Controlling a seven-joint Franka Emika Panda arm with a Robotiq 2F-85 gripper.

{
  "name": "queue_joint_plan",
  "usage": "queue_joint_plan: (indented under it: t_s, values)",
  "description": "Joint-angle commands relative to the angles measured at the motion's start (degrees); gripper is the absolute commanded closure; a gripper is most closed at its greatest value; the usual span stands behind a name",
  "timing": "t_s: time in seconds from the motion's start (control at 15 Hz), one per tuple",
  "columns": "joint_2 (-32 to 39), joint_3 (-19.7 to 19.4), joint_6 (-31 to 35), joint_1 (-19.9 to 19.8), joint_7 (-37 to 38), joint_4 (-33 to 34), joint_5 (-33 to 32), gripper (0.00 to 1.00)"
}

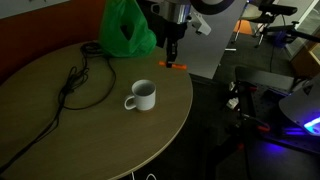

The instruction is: Put the marker in the mug

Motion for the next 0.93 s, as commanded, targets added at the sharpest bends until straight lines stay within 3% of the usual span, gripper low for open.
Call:
queue_joint_plan:
  t_s: [0.0,0.13,0.2,0.47,0.67,0.87]
  values:
    - [0.36,-0.18,-0.09,0.18,0.00,0.12,0.04,0.80]
    - [1.04,-0.18,-0.07,0.10,0.02,0.27,0.01,0.80]
    - [1.06,-0.18,-0.07,0.11,0.02,0.30,0.01,0.95]
    - [2.74,6.56,-0.59,-5.52,-22.05,2.16,17.15,0.95]
    - [3.95,9.60,5.26,-7.91,-35.75,3.36,26.68,0.95]
    - [4.72,14.39,7.08,-11.49,-51.66,5.46,41.29,0.95]
